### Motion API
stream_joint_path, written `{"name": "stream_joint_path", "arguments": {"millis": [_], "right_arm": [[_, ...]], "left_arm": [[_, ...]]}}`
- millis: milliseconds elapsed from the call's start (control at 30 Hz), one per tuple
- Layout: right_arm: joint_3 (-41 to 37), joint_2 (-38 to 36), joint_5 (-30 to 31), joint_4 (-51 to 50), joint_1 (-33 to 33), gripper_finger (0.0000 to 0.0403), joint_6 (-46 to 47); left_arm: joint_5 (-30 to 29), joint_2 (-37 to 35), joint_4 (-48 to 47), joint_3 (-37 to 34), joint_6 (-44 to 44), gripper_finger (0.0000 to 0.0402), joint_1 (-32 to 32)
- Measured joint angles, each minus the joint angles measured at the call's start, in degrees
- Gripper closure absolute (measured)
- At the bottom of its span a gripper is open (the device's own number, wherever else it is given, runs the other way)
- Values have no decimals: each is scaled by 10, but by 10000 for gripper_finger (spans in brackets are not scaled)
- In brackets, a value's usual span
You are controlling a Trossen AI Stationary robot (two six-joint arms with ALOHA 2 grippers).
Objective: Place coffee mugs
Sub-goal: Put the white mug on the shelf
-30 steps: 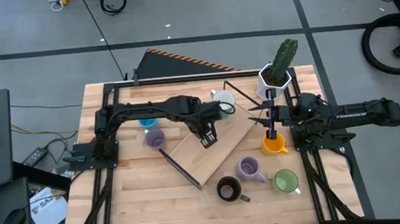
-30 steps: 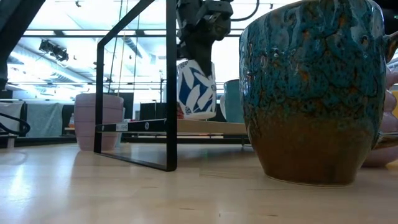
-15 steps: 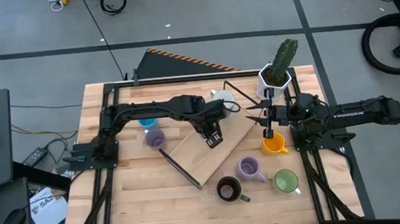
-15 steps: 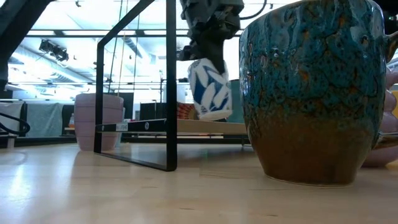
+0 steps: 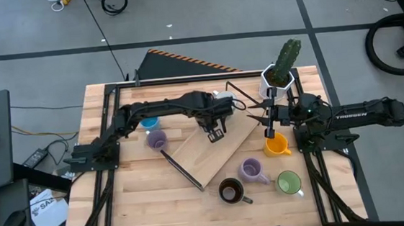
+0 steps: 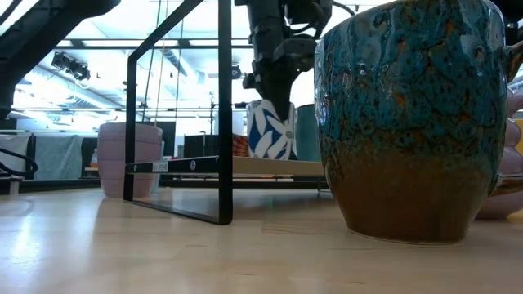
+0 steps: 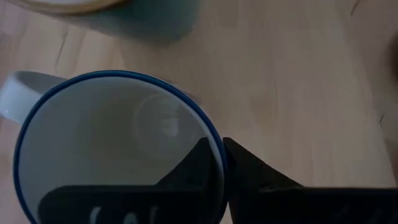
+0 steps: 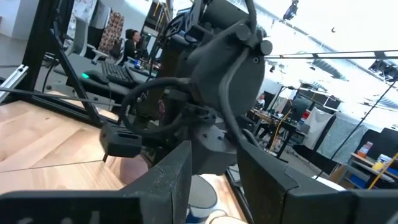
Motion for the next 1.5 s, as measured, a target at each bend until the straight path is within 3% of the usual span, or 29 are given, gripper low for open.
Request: {"name": "stream_joint_path", "arguments": {"millis": [1133, 1500], "right_arm": [[0, 0, -24, -1, 0, 268, 0], [0, 0, -24, -4, 0, 268, 0]], "left_arm": [[4, 12, 58, -1, -12, 362, -2], [6, 12, 60, 0, -14, 303, -2]]}}
